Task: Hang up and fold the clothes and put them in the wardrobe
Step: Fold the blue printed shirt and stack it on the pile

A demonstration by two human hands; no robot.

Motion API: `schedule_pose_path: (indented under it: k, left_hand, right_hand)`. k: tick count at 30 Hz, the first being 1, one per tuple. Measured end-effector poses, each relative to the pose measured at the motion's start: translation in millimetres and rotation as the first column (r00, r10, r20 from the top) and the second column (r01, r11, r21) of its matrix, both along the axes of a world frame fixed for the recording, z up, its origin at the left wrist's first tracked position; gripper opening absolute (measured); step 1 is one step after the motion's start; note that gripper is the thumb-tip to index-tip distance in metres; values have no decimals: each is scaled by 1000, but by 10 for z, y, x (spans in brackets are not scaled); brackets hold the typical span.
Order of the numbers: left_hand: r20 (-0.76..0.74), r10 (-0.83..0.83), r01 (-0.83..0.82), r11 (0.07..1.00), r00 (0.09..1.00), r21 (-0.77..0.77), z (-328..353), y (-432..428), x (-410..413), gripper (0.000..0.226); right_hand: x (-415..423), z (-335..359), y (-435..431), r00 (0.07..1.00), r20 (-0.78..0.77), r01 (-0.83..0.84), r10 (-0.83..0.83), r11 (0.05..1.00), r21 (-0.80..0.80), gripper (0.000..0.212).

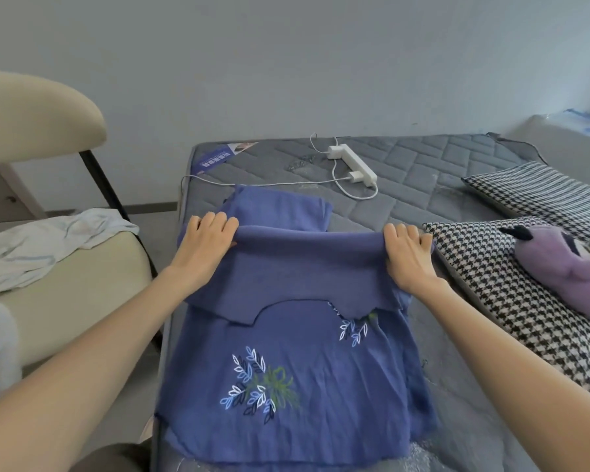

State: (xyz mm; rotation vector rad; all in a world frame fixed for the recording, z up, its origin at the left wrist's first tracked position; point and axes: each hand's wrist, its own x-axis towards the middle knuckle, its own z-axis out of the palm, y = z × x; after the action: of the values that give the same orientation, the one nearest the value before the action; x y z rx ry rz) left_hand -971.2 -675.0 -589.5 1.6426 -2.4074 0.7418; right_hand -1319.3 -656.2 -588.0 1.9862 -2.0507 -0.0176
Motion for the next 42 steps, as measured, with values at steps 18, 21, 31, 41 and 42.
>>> schedule_pose_path:
  k: [18,21,31,41,42]
  left_hand:
    - [105,-23,-9,958,994,287,-518,1201,246,58]
    - [144,-23,-31,933,989,358,-644,1461,258,67]
    - [174,13,-91,888,985,451,-983,2122,304,71]
    - [261,-117,-7,902,958,431,-1162,2330,388,57]
    - [282,-147,19,912,948,411,-1141,2353,393,53]
  right_hand:
    - [-56,-486,1078,996,-7,-87,88,990,111,26]
    - [-77,-622,1314,996,-16,-83,86,984,156,21]
    - [-190,-945,1917,990,46,-138,131,976,171,24]
    - [-192,-1130,2168,993,23,-121,119,974,192,22]
    - [-197,-1126,2185,993,29,-120,116,976,182,21]
